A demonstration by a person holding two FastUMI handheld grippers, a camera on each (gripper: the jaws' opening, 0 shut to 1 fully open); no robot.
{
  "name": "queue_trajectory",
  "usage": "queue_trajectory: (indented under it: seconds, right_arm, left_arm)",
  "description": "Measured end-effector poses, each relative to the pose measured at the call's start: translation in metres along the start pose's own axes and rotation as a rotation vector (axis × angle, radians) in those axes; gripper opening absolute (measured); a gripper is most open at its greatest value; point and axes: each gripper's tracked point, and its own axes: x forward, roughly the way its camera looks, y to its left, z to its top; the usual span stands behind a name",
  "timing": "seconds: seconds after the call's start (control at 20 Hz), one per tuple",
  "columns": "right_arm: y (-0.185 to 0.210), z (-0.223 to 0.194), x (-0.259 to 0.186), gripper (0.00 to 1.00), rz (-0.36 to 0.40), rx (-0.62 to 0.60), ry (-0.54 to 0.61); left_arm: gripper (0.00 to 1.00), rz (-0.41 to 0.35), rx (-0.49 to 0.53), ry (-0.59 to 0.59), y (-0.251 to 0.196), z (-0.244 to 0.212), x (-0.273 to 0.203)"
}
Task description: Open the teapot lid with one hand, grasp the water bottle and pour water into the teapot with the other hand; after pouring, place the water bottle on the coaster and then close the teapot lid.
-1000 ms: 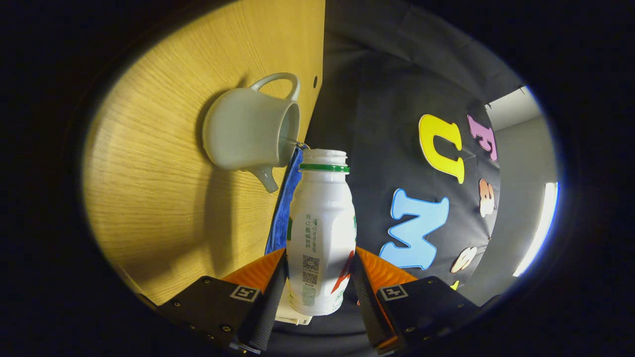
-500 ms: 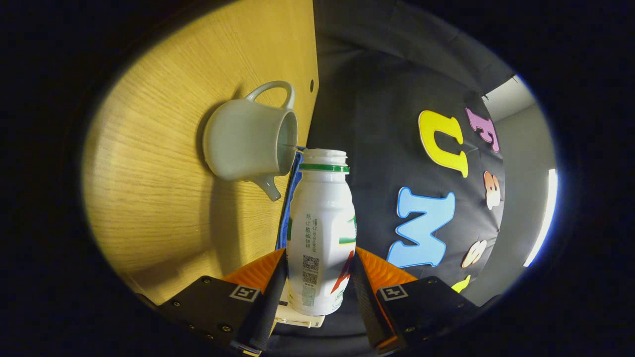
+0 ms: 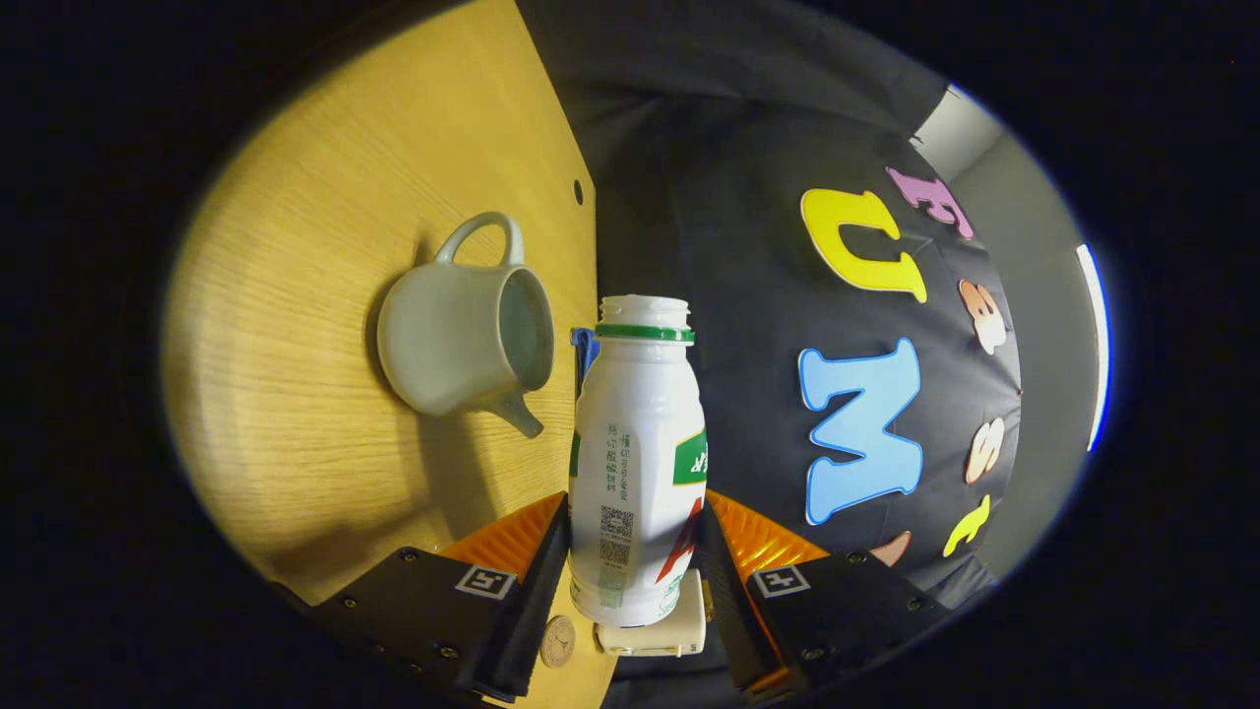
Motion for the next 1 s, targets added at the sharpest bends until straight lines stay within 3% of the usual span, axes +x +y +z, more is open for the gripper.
queue_trajectory:
  seconds: [0.2,0.6,1.0]
  right_arm:
    - [-0.01,0.001,-0.009,0.7,0.006,0.196,-0.022]
    - [-0.036,-0.04,-0.053,0.72,0.035,0.73,-0.011]
    - [-0.036,-0.087,-0.131,0.72,0.055,1.178,-0.04]
  left_arm:
    - [0.18,-0.005,-0.009,-0.005,-0.003,0.001,0.001]
    - [0.17,-0.037,-0.011,0.018,-0.025,-0.004,0.023]
    - [0.17,-0.091,0.012,0.029,-0.057,0.011,0.096]
